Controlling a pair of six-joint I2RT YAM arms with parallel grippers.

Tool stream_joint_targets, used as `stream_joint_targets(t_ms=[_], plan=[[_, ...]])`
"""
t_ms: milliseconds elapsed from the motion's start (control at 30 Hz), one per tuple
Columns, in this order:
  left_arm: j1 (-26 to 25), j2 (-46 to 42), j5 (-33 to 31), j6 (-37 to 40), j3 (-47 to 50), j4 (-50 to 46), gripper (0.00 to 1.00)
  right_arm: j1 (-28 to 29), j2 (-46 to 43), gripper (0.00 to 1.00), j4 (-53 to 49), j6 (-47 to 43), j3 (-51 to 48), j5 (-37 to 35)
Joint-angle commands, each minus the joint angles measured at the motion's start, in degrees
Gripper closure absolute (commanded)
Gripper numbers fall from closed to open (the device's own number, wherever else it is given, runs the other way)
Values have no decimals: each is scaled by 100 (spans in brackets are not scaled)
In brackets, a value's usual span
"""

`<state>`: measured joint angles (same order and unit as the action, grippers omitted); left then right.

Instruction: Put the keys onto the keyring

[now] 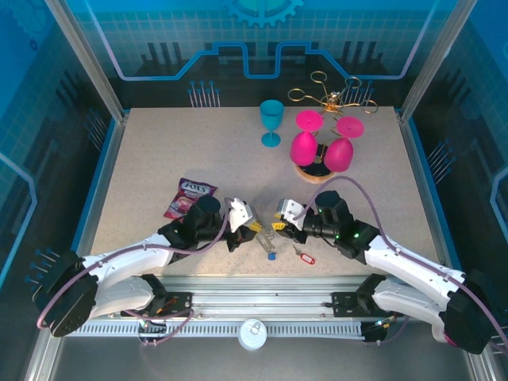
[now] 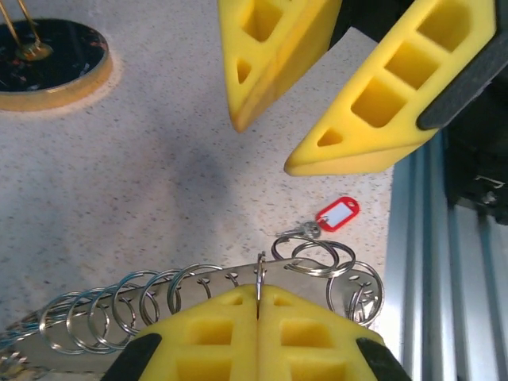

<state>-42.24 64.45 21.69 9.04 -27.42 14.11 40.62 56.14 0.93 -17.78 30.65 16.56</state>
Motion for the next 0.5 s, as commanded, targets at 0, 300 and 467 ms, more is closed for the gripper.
stream_joint_targets(t_ms=[0,300,467], plan=[[-46,-36,168,-270,209,258,100,64,-41,73,-271,-22,-86,155],[-660,-394,-1342,1880,806,1189,100,-229,-60,74,-408,943,-7,-871],[-724,-494,-1755,2943,876,1201,100,-231,-41,76,-1028,1934,160,-1271]])
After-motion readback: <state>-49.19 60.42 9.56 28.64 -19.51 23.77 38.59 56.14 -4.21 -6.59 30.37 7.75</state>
